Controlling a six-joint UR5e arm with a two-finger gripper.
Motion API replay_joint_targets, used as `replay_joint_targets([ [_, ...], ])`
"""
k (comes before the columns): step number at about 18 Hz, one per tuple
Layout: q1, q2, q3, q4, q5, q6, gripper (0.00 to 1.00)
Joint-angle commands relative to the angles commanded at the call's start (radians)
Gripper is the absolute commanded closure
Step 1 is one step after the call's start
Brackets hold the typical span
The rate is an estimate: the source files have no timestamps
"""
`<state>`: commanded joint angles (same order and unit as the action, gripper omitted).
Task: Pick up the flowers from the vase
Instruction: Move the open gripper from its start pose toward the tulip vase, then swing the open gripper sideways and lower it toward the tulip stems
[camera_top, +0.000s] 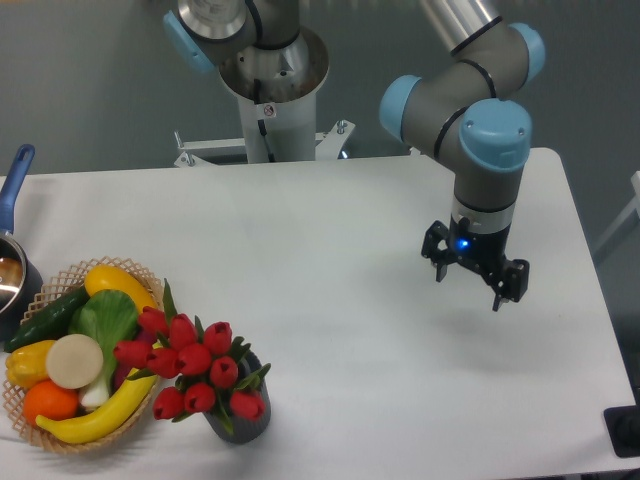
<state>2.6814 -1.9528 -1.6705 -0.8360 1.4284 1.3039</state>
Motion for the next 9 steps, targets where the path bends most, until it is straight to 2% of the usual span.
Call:
replay_joint_targets([
  [4,-0.018,-0.005,-0.014,0.067,-0.078,-0.101,0.0],
  [9,-0.048,-0.006,-0.031,0.121,-0.135,-0.126,0.0],
])
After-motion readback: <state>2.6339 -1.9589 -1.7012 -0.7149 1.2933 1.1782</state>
